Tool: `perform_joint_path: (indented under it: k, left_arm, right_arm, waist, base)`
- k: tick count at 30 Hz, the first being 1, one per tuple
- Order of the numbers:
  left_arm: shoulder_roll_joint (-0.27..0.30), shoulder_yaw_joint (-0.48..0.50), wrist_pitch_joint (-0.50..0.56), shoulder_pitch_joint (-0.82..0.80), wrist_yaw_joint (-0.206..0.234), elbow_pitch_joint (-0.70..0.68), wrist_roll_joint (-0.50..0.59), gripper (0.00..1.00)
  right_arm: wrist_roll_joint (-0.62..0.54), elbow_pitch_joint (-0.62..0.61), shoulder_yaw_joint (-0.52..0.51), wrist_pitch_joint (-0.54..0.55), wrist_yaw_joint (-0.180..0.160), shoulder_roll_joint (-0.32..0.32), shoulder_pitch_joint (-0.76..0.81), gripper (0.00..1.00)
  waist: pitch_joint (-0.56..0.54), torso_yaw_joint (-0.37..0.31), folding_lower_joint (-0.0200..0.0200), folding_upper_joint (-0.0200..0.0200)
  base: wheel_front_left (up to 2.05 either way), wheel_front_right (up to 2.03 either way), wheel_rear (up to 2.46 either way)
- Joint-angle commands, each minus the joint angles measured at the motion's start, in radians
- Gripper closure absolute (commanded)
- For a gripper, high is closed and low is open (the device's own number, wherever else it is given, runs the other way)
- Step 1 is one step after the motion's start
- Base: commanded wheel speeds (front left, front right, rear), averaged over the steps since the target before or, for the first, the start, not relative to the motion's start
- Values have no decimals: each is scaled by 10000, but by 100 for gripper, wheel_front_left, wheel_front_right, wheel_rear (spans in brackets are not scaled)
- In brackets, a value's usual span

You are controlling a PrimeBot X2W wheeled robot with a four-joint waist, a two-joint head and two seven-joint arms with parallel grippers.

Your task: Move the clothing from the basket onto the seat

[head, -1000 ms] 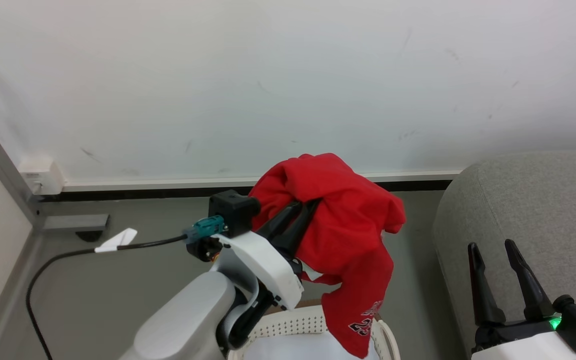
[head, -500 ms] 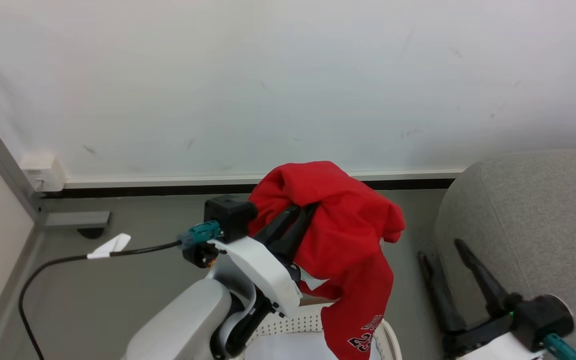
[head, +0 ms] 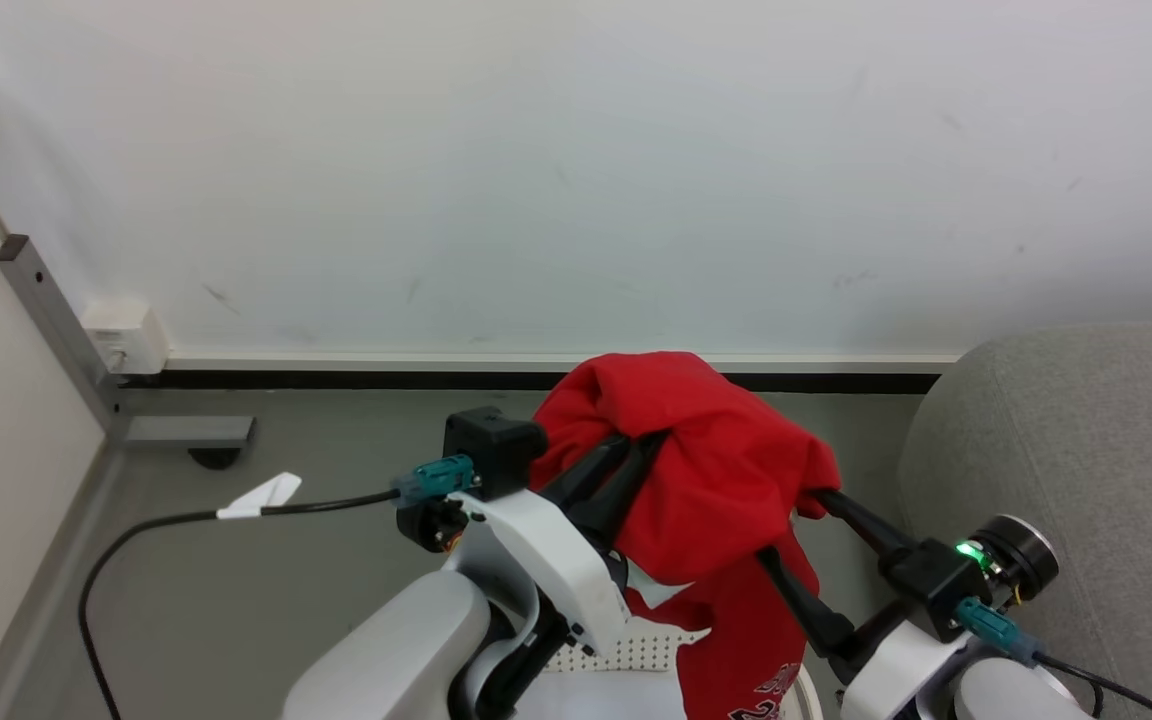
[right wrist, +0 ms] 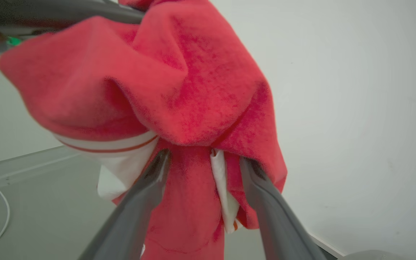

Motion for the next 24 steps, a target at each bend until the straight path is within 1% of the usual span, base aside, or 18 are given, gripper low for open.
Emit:
perform_joint_path:
  k: [1, 11, 15, 18, 19, 20, 21, 24]
  left_arm:
    - [-39, -1, -25, -48, -53, 27, -41, 100]
    - [-341, -369, 66, -49, -246, 198, -50, 100]
    - [-400, -476, 112, -83, -305, 219, -98, 100]
    - [-423, -515, 132, -85, -321, 236, -109, 100]
    - [-431, -523, 132, -87, -319, 239, -115, 100]
    - [-438, -527, 132, -91, -320, 245, -120, 100]
    - [-437, -525, 127, -93, -313, 250, -127, 100]
    - [-403, -498, 87, -105, -267, 262, -132, 100]
  right_arm:
    - [107, 199, 191, 6, -21, 8, -329, 0]
    - [711, 1680, 1964, 8, -21, 135, -1846, 0]
    - [1058, 2150, 2255, 8, -21, 264, -2239, 0]
    - [1263, 2411, 2275, 7, -21, 354, -2387, 0]
    - [1334, 2490, 2280, 7, -21, 384, -2429, 22]
    - [1379, 2554, 2287, 8, -21, 401, -2460, 71]
    - [1432, 2614, 2331, 8, -21, 419, -2469, 100]
    - [1633, 2712, 2509, 8, -21, 408, -2537, 100]
  waist:
    - [-40, 104, -1, -1]
    - [-196, 589, -1, -1]
    - [-234, 793, -1, -1]
    - [-232, 905, -1, -1]
    - [-230, 933, -1, -1]
    - [-229, 959, -1, -1]
    - [-229, 979, -1, -1]
    - [-218, 1008, -1, -1]
  base:
    - [0, 0, 0]
    - [0, 0, 0]
    - [0, 0, 0]
    - [0, 0, 0]
    - [0, 0, 0]
    - [0, 0, 0]
    - [0, 0, 0]
    - [0, 0, 0]
